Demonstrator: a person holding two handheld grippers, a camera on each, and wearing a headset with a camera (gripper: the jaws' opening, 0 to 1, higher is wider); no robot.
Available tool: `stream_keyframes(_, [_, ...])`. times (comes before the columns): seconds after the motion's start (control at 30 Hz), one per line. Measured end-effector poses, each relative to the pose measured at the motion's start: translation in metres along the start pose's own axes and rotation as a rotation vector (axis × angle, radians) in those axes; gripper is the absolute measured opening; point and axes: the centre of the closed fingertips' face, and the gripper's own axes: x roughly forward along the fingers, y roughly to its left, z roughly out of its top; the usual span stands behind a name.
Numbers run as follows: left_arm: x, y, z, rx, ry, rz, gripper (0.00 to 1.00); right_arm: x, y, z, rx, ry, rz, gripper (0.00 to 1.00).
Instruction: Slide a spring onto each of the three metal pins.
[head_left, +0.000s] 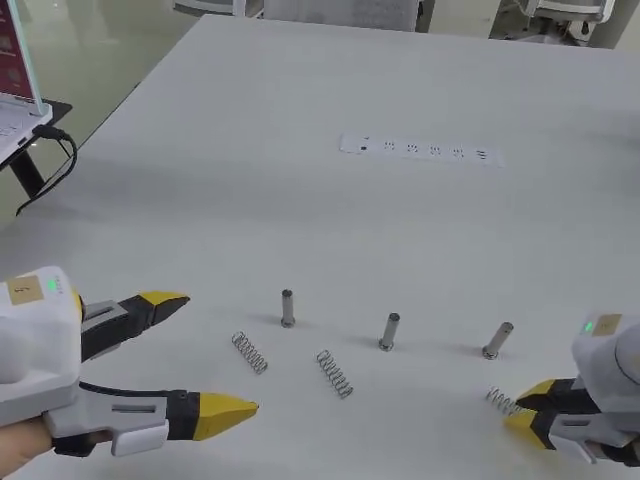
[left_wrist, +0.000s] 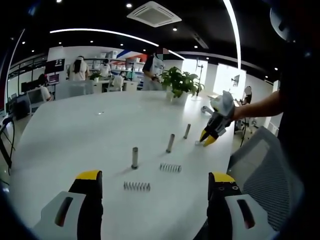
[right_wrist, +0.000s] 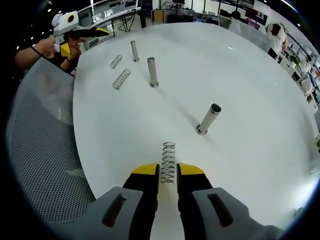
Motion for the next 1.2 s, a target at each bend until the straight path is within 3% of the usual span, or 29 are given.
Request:
stream_keyframes(0.1, [0.0,0.0,-0.001,0.001,0.002,-0.001,0.83,0.002,0.001,-0.003,-0.026,0.022,-0.006,0.09])
stream_keyframes(0.53, [0.001,-0.004,-0.003,0.011,0.006,-0.011,0.82,-0.005,0.0,0.004,-0.039,-0.006,-0.018,0.08])
stream_keyframes(0.67, [0.001,-0.009,0.001,0.022,-0.002,-0.02,0.81,-0.012,0.002,0.009,-0.036,-0.021,-0.015,0.08])
stream_keyframes(0.77, [0.001,-0.011,0.01,0.072,-0.028,-0.008,0.8,-0.015,0.005,0.012,-0.047,-0.029,-0.011,0.08])
stream_keyframes(0.9, [0.004,-0.021,0.015,0.067,-0.047,-0.052,0.74,-0.017,0.007,0.017,-0.066,-0.037,-0.008,0.08])
stream_keyframes(1.0, [0.01,-0.032,0.011,0.09,-0.021,-0.102,0.73,-0.019,0.01,0.021,-0.079,-0.043,-0.004,0.08])
stream_keyframes(1.2, [0.018,-0.043,0.006,0.097,0.004,-0.178,0.65,-0.024,0.016,0.031,-0.111,-0.056,0.009,0.08])
